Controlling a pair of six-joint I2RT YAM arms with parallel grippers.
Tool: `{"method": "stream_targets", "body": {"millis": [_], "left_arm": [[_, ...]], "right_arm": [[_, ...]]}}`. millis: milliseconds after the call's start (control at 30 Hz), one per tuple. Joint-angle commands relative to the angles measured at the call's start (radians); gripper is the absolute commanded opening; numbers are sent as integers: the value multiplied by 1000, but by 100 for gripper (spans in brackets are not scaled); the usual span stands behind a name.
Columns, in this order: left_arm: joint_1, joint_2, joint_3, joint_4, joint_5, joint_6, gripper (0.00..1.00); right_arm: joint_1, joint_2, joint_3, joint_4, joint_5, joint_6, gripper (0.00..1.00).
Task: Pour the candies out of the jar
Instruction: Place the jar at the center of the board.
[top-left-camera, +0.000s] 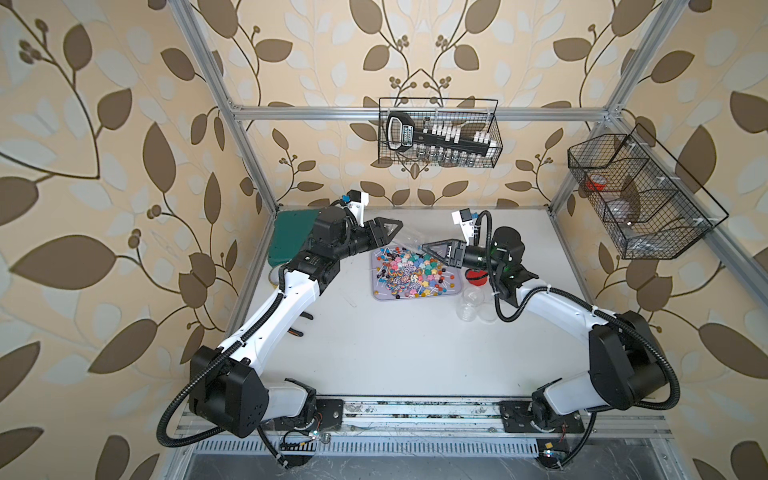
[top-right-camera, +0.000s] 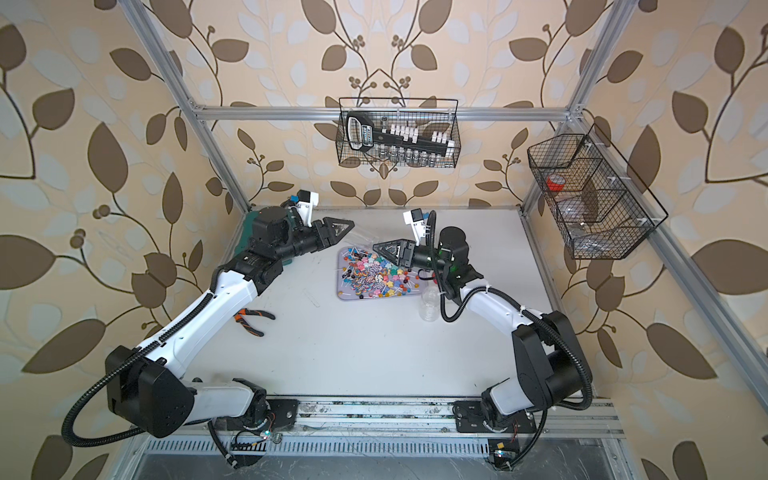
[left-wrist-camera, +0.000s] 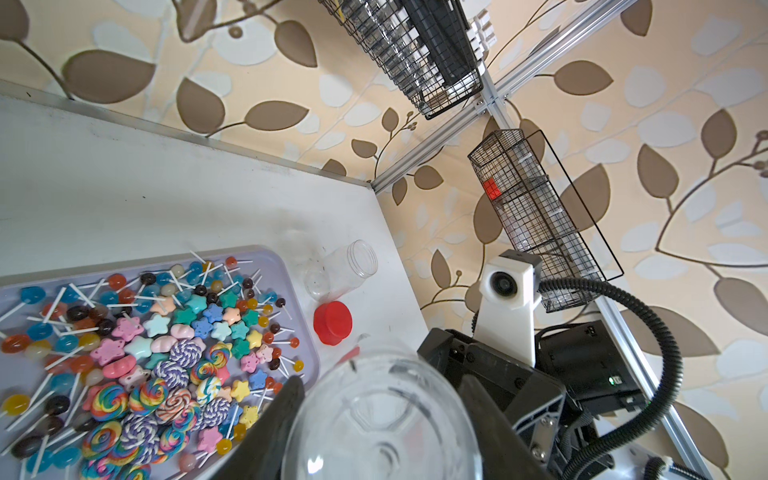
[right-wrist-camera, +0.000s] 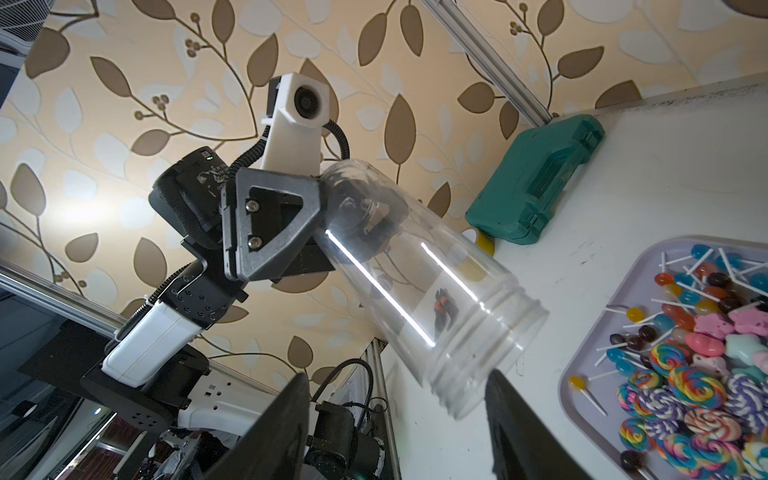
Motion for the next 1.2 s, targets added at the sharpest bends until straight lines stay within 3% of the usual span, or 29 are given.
{"method": "stream_targets", "body": {"millis": [0,600,867,1167], "left_arm": [[7,-23,-5,77,39,-28,48],[7,-20,-14,102,53,-52,53],[7,-20,-16,99,50,-52,59],[7,-11,-22,118,61,-70,66]], "right_arm": [[5,28,28,62,-30,12,61],[5,25,15,179,-49,105,15],[5,18,12,185,-56,109,2],[4,17,13,206,-72,113,1]]}}
